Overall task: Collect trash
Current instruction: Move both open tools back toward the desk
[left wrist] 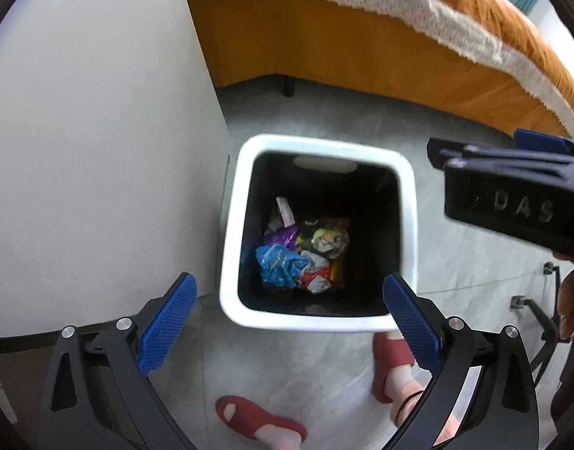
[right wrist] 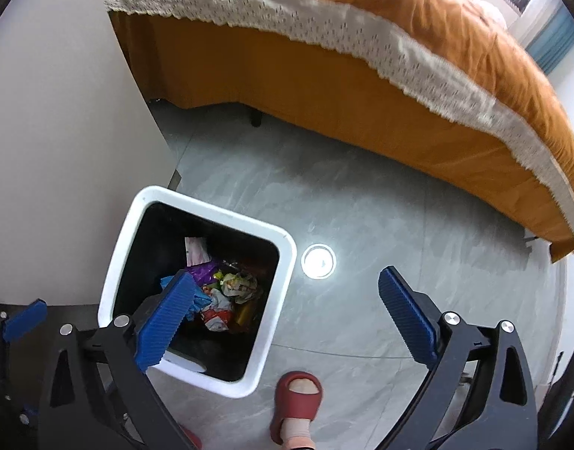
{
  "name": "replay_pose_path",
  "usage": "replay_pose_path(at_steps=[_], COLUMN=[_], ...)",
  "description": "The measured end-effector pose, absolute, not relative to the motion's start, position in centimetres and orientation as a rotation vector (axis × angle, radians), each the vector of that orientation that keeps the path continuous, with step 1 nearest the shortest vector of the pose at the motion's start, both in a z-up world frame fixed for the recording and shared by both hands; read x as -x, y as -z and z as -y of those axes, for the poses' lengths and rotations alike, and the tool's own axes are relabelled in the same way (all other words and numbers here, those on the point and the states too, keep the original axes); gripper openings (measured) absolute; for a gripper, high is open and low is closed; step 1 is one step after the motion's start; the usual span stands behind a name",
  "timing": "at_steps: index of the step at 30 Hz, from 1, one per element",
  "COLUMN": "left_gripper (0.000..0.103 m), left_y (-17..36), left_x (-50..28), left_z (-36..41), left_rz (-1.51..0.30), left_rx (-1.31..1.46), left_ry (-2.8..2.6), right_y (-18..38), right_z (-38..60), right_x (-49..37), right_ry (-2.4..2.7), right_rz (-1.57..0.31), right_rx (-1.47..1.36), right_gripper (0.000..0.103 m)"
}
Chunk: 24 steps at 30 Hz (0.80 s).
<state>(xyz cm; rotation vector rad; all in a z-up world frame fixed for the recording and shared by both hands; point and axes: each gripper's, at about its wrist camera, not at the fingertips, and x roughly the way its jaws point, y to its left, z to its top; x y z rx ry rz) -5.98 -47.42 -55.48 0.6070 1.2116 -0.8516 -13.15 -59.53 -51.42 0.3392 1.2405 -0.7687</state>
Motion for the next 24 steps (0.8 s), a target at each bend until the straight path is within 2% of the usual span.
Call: replay_pose_path(at_steps=[10,24], left_gripper=[0.098,0.098], left_y=[46.0,28.9], left_x=[6.1,7.4], left_z=[47.0,46.6], left_rz=[-1.193,-1.048], left_rx=[-0.493,-0.359], left_ry=[0.838,0.796], right_y=[42.3,24.8], right_z=[58.7,58.2], right_x=[14.7,19.4], right_ry=[0.764,0.819], right_rz=[-1.17,-0.968], right_rx=[-0.333,-0.342], right_gripper=[0.098,0.098])
